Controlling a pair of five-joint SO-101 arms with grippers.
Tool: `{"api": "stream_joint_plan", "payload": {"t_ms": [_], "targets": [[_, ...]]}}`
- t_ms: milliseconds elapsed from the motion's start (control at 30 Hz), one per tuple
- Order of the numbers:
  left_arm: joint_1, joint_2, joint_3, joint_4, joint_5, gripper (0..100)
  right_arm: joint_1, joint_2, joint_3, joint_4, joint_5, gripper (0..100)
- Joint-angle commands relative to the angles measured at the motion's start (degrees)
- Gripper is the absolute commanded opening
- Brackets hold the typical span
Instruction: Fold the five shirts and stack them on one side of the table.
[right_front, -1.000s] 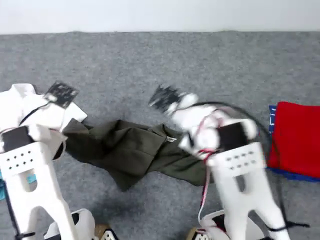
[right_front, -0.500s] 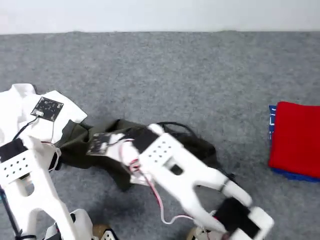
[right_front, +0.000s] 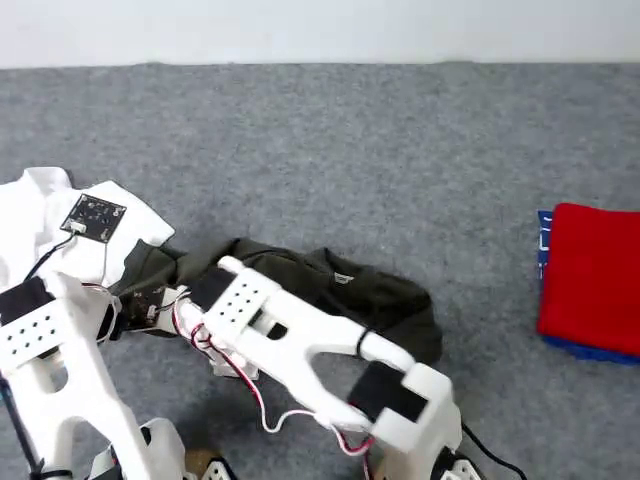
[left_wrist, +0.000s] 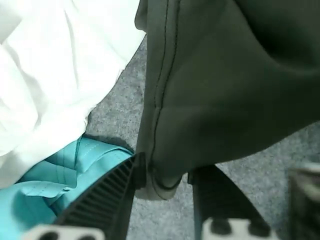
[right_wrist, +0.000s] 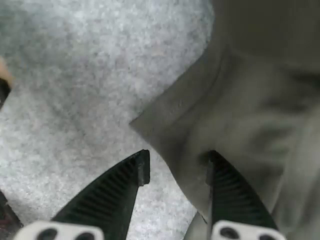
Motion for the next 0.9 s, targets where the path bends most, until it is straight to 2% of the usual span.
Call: {"api": "stream_joint_plan", "payload": {"t_ms": [0,333,633,867], "targets": [[-0.4,-0.5,-0.4,-1.0,-0.1,15,-0.7,2.2,-4.0,0.1,-1.2,19.7],[-0.4,-0.5,-0.6,-1.1,-0.1,15,-5.3,9.3,-6.4,0.0,-3.6,19.7],[-0.4,-0.5,-0.4,-1.1,-0.1,15,-3.4,15.2,-7.1,-0.7,-5.3,19.2],[-0.4,-0.5,-0.6,-1.1,-0.1,14,-3.1,18.0,-10.1,2.3,-4.8,4.7]]}}
